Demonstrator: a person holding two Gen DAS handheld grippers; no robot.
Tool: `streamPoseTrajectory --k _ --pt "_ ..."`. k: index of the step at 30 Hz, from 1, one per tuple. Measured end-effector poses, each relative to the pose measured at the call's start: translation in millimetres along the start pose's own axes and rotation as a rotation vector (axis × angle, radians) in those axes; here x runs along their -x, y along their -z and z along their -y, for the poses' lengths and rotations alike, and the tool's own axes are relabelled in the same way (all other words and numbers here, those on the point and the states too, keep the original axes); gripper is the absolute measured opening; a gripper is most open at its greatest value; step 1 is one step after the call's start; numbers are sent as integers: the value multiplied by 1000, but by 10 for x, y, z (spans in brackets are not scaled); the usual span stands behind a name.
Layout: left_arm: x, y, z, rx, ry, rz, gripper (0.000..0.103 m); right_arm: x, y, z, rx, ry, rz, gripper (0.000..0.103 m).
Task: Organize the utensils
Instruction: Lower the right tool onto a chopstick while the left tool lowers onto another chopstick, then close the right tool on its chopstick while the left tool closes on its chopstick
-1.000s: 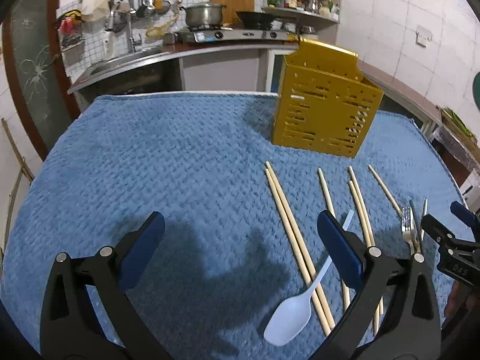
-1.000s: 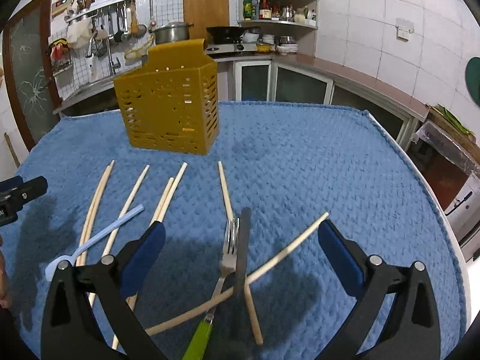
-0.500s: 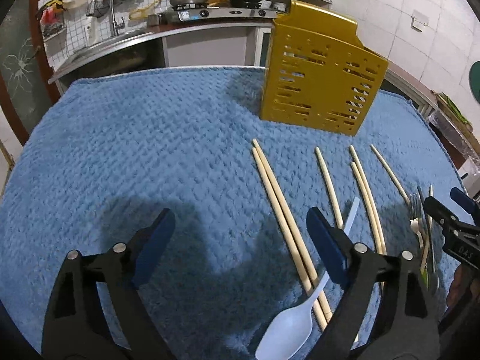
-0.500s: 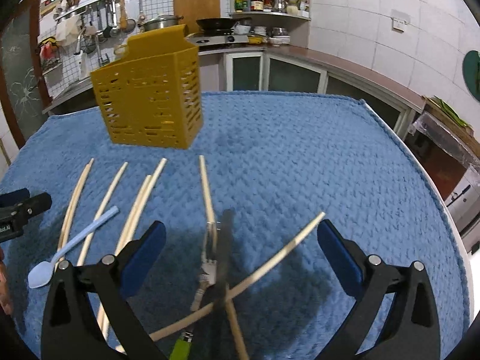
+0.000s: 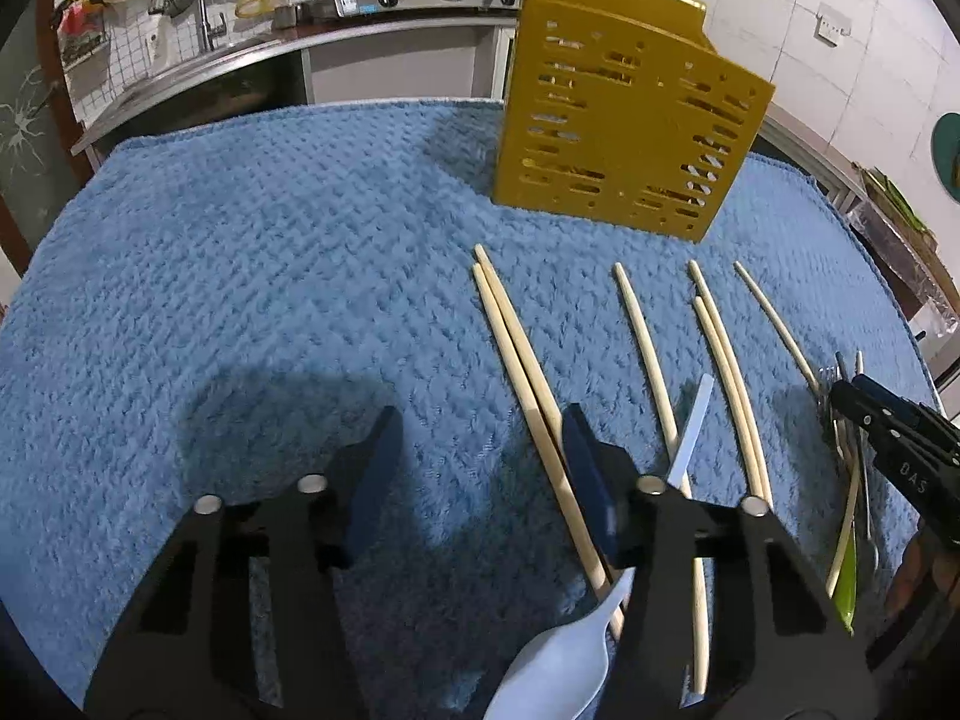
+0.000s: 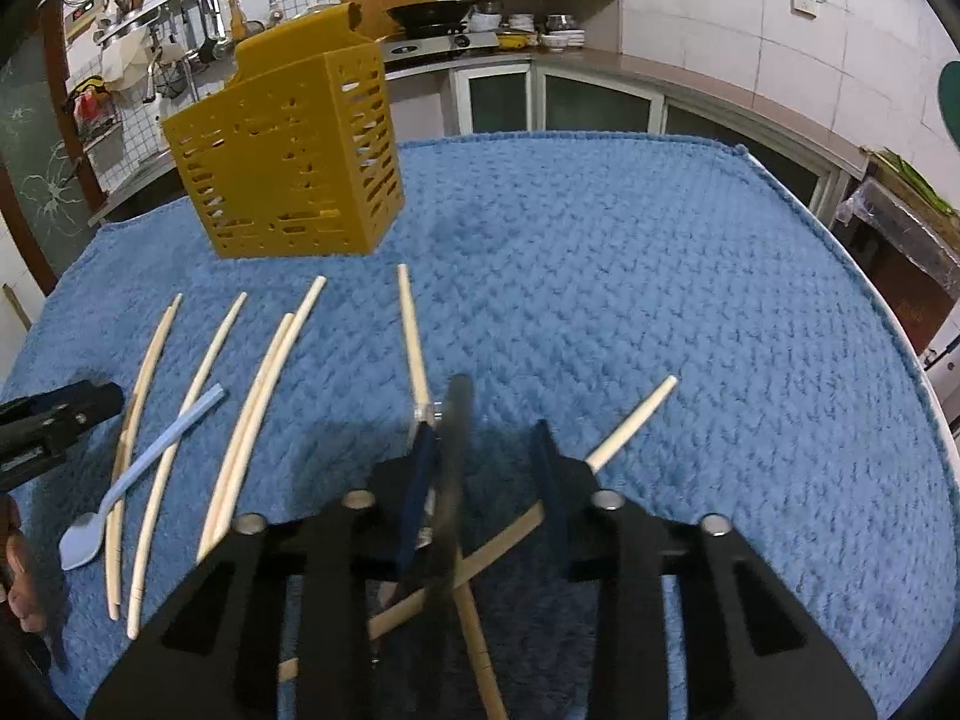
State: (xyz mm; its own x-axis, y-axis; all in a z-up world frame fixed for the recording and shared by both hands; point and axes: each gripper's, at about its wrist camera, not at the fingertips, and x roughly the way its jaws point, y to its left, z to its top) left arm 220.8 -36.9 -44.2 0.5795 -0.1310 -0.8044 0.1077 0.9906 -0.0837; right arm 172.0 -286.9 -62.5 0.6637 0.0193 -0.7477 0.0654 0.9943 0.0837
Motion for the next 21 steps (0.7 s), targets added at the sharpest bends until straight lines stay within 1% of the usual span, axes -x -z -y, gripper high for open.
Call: streamPoseTrajectory --k 1,3,4,6,8,10,21 --pt "-16 -5 1 0 1 -5 46 -6 -7 -13 5 -3 -4 25" --pt "-54 -20 8 1 1 -18 41 -14 -18 -39 8 -18 -11 17" --pt "-67 -27 11 3 3 -22 38 -16 -20 -46 9 -21 -13 16" --pt "-85 -48 24 5 4 -24 38 -18 -22 -57 11 -24 -14 13" --pt "-108 -72 41 4 1 -25 34 -25 -20 -51 6 -35 -13 11" --pt "-139 -93 63 0 -6 -28 33 -32 -19 -49 -1 -42 -12 11" --pt "-254 -153 169 -29 -59 -30 33 -69 -25 -61 -2 -56 -3 10"
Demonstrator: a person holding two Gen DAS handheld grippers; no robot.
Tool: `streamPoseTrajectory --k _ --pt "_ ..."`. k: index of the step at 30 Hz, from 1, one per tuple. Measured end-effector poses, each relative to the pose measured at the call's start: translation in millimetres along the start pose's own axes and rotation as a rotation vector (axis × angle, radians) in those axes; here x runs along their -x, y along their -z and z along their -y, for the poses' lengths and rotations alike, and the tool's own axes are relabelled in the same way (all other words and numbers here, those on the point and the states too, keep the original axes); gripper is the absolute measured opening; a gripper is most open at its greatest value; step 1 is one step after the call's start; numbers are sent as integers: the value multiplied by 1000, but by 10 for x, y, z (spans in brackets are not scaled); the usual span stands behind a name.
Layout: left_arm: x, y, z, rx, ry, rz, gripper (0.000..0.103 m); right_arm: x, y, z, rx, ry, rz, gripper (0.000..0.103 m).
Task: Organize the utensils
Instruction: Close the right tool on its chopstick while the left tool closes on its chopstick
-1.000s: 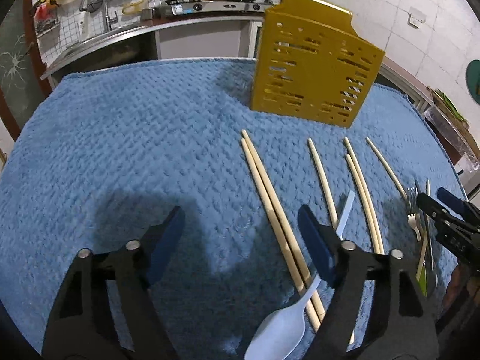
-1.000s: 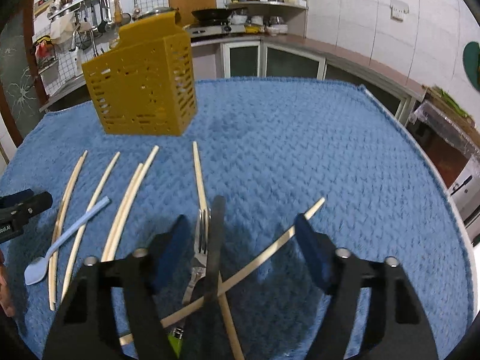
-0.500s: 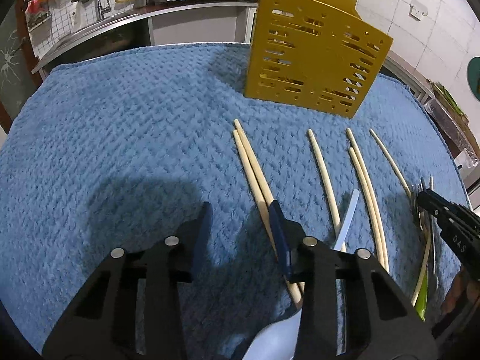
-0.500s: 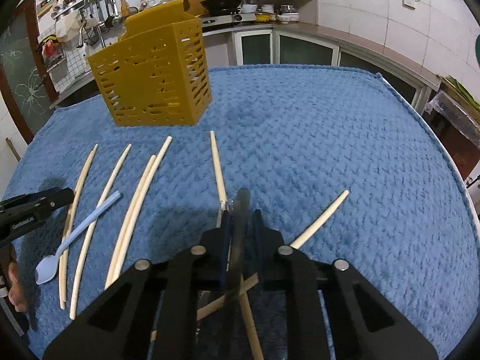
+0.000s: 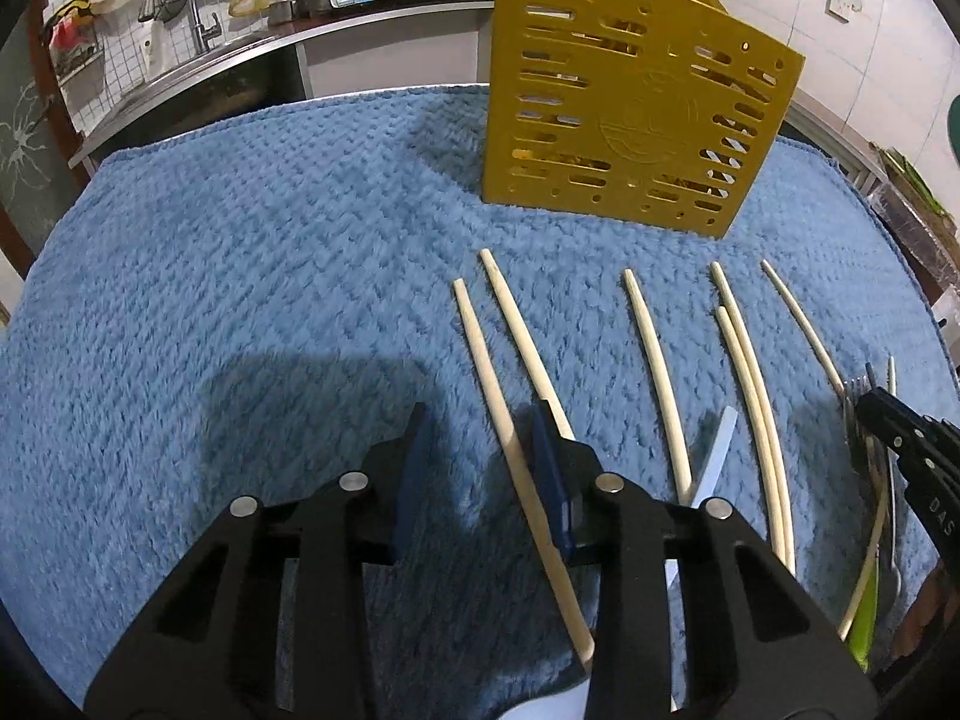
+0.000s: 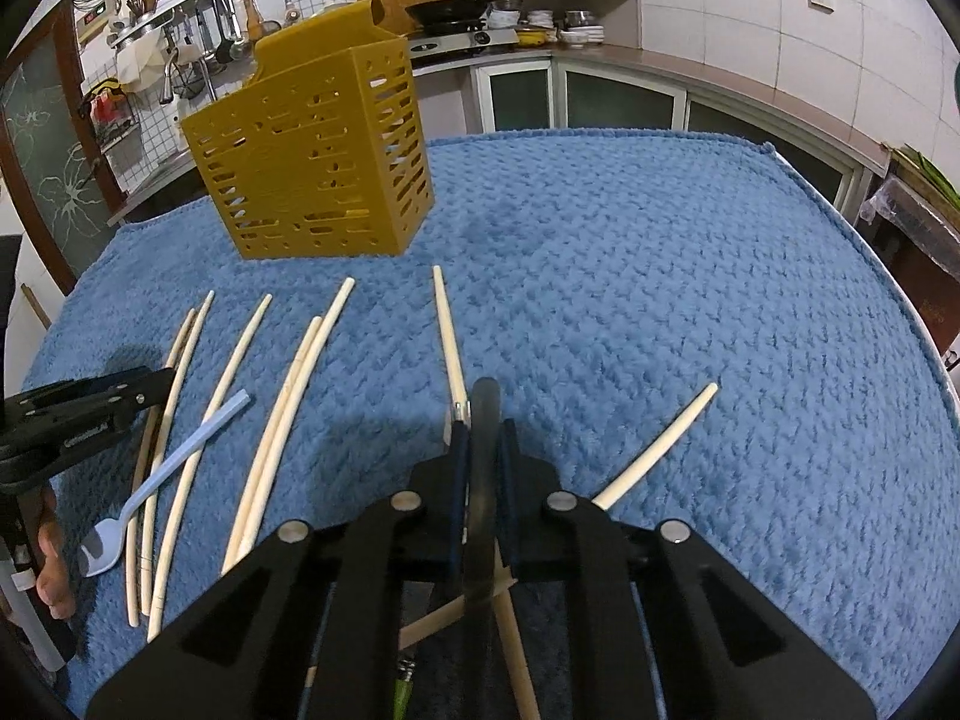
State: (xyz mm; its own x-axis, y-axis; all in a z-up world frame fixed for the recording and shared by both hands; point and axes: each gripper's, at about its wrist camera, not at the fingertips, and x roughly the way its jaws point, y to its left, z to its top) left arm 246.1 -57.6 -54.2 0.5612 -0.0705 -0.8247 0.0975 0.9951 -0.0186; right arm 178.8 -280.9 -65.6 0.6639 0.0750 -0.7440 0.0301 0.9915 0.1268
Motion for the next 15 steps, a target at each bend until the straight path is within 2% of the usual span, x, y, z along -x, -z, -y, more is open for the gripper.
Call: streamPoseTrajectory --k 4,5,7,15 --pt "-25 -32 28 -10 -7 1 32 0 4 -4 0 -2 2 9" --pt "-27 -39 42 -20 -13 3 30 0 4 -6 1 -2 3 9" --pt "-35 -56 63 -36 -25 7 18 0 8 -6 2 -1 3 9" --pt "-22 -77 17 -50 -2 11 11 2 5 6 -2 -5 1 9"
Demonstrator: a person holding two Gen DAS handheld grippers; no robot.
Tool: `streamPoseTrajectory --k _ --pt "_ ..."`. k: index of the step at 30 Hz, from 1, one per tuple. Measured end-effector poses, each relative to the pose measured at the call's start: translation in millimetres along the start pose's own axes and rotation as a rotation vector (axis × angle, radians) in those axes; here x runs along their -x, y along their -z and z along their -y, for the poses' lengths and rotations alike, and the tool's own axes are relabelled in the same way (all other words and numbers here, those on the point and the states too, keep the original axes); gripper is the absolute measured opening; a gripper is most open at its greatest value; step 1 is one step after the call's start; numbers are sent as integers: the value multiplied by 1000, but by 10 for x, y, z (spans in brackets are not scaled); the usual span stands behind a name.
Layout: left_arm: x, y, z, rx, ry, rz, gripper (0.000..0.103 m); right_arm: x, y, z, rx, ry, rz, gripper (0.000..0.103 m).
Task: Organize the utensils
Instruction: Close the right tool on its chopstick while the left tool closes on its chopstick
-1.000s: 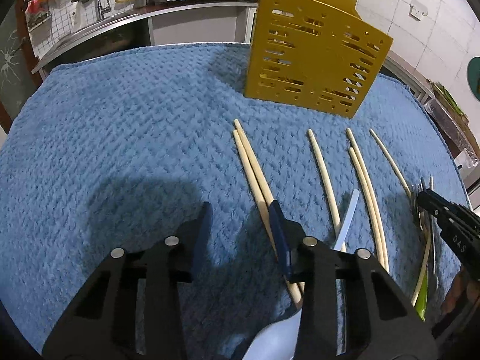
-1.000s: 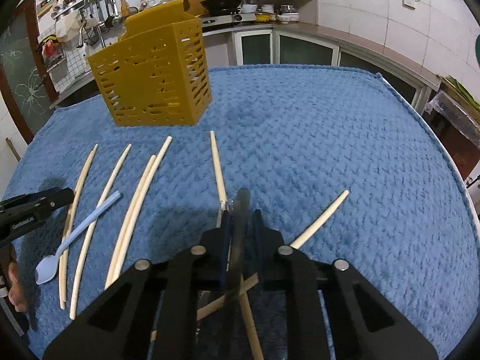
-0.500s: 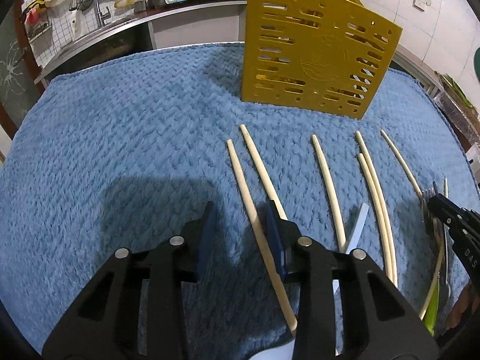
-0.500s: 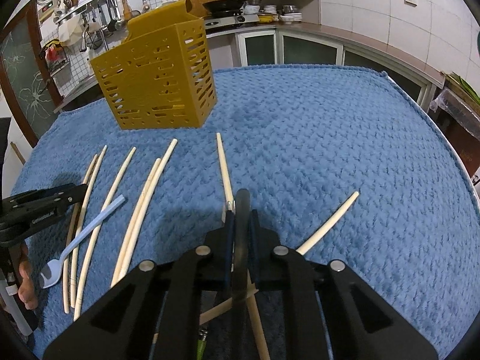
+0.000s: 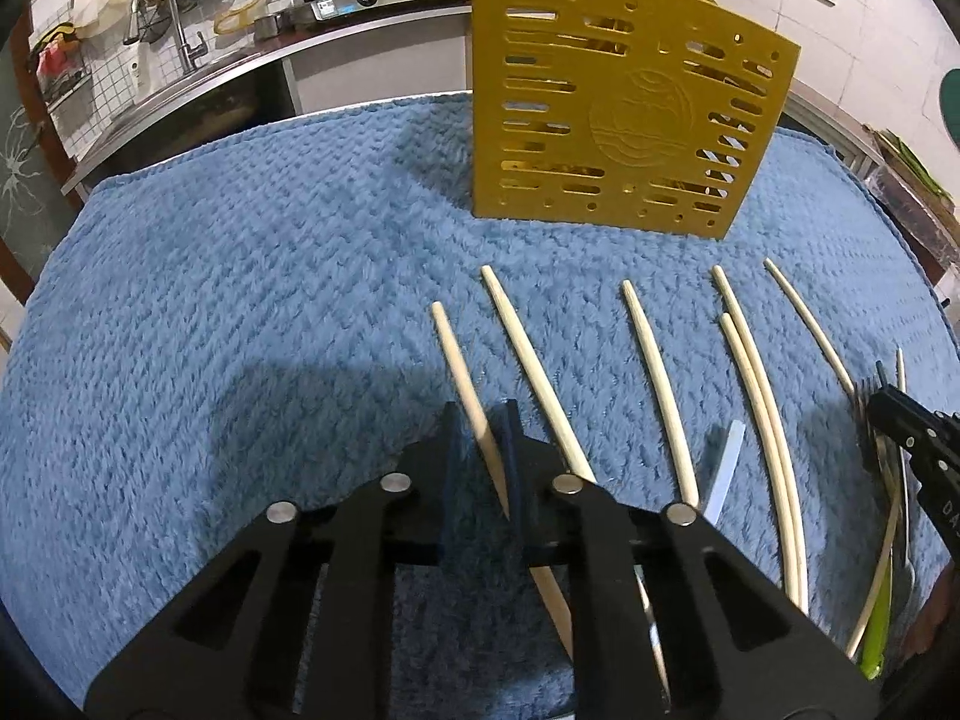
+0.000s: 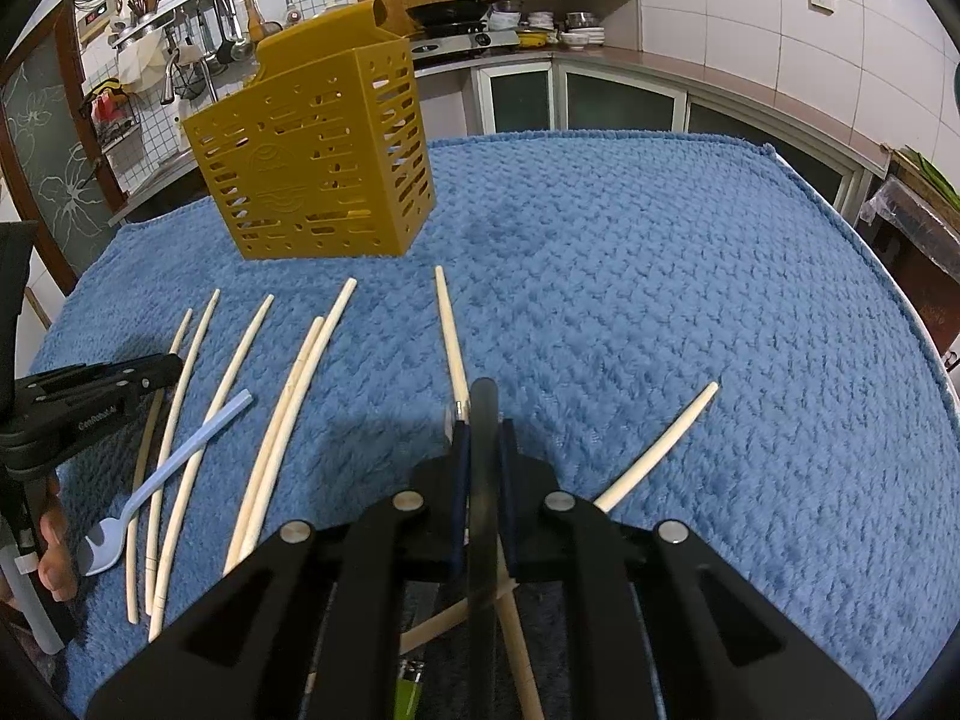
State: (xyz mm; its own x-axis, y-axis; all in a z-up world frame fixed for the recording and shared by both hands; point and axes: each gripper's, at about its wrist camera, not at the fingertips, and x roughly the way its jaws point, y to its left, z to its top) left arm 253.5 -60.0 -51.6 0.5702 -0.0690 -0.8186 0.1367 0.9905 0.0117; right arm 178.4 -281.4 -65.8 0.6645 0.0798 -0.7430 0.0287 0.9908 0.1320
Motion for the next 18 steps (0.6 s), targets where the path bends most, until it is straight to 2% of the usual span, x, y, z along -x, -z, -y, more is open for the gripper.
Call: streamPoseTrajectory --k 18 --pt "214 -12 -286 43 44 56 10 96 -12 96 -53 -46 11 9"
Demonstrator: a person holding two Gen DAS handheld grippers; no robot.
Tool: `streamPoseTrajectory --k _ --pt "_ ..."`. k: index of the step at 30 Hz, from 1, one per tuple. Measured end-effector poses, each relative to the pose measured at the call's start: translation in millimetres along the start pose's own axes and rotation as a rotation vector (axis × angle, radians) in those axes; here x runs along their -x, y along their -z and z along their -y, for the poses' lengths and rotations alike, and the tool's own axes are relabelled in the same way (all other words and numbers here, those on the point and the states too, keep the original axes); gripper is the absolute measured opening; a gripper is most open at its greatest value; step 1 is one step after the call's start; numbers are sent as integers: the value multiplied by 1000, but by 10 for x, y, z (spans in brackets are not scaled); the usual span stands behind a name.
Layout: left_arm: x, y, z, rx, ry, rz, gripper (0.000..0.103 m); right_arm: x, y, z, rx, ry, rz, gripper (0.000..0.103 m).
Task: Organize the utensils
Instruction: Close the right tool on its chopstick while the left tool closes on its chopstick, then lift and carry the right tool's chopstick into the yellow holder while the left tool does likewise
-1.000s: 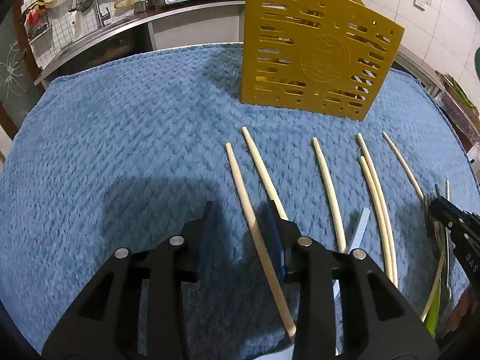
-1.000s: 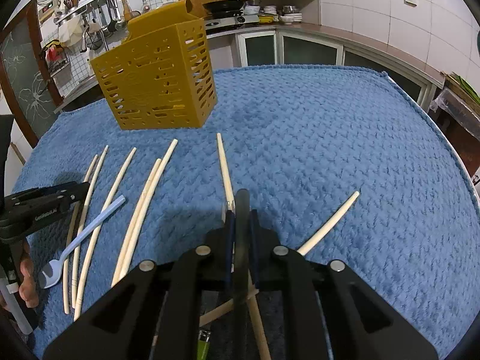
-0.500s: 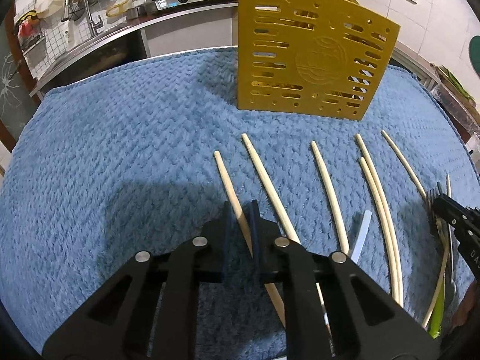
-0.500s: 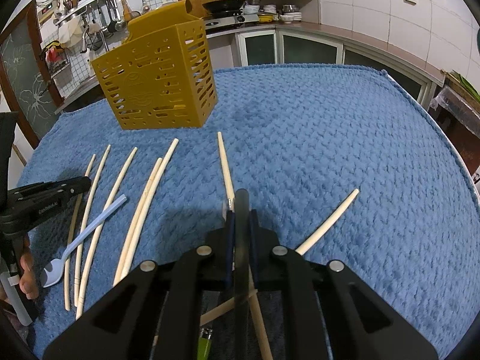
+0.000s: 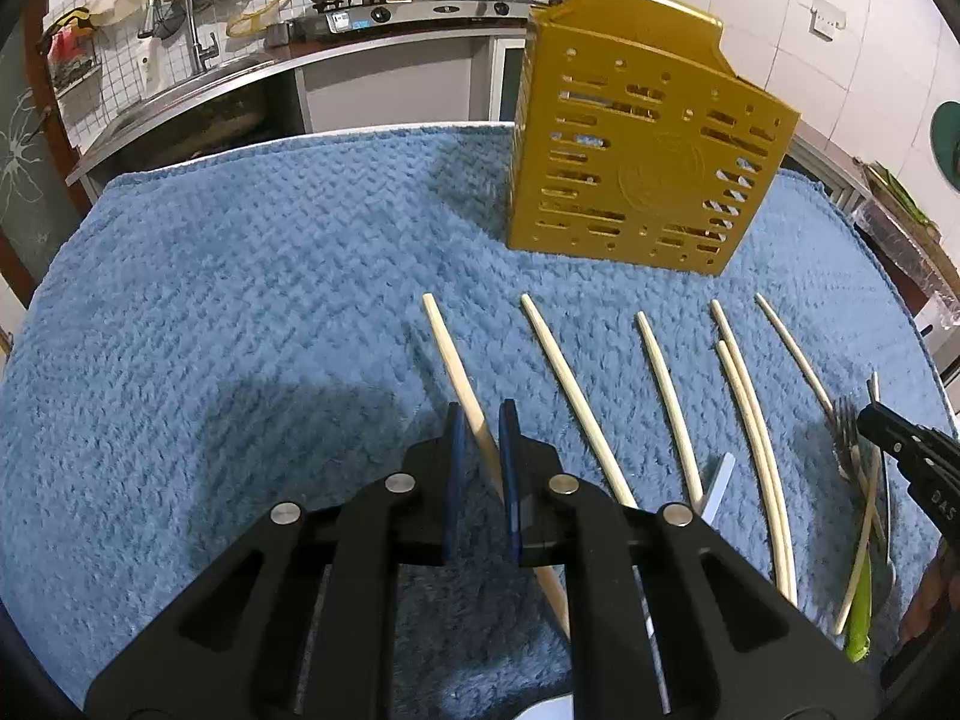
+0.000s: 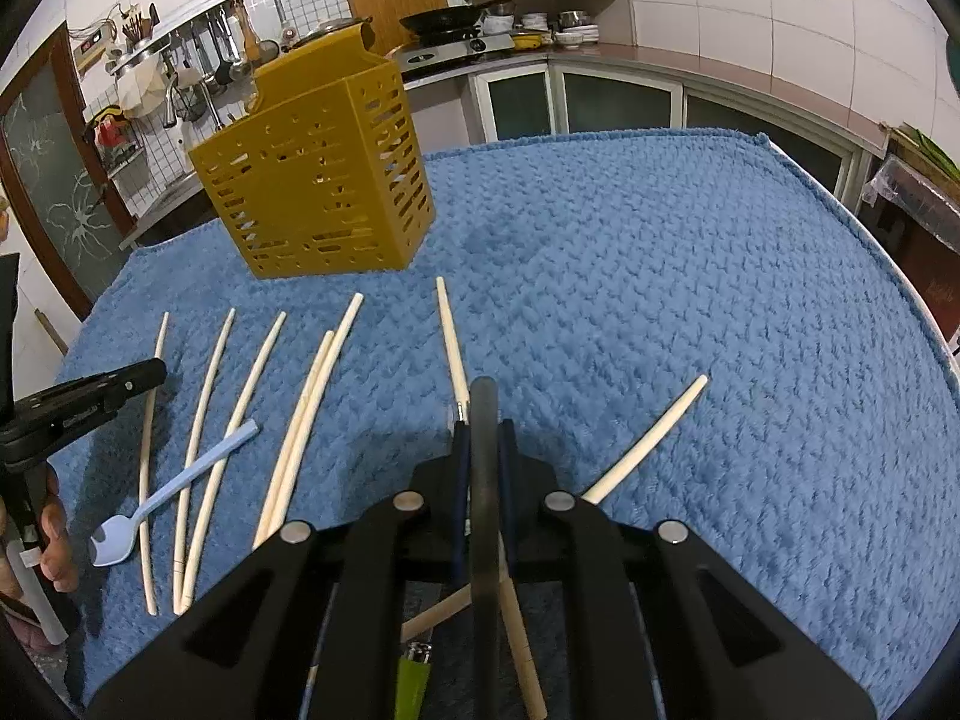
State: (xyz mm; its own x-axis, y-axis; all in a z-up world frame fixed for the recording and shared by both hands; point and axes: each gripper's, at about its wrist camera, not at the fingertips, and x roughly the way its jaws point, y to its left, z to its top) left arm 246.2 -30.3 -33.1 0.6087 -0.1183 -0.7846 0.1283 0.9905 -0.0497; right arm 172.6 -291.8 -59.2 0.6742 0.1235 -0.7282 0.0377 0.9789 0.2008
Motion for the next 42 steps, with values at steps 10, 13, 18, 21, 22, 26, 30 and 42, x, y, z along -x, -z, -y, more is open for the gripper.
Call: streamPoseTrajectory --k 10,13,18,21,22,26,30,42 --pt "284 -62 23 -22 -8 90 9 46 -56 18 -13 -25 16 9" --pt "354 -88 20 -22 -6 114 9 98 -95 7 -15 -30 32 9" --pt "509 -136 -2 -32 -8 172 8 256 -176 -27 -11 -31 82 9" --pt "588 -155 -4 -44 -7 203 7 349 -231 -53 -11 -35 120 9" --pt "620 -162 -11 -45 -7 216 7 389 -251 -70 -11 -38 138 9" --pt "684 -185 -21 -48 -5 249 6 483 -326 -136 -4 -47 183 9" --pt "729 -206 -41 -46 0 271 5 559 -378 -206 5 -51 223 9" --pt "837 -420 -20 -45 39 343 5 752 -609 -425 32 -64 326 9"
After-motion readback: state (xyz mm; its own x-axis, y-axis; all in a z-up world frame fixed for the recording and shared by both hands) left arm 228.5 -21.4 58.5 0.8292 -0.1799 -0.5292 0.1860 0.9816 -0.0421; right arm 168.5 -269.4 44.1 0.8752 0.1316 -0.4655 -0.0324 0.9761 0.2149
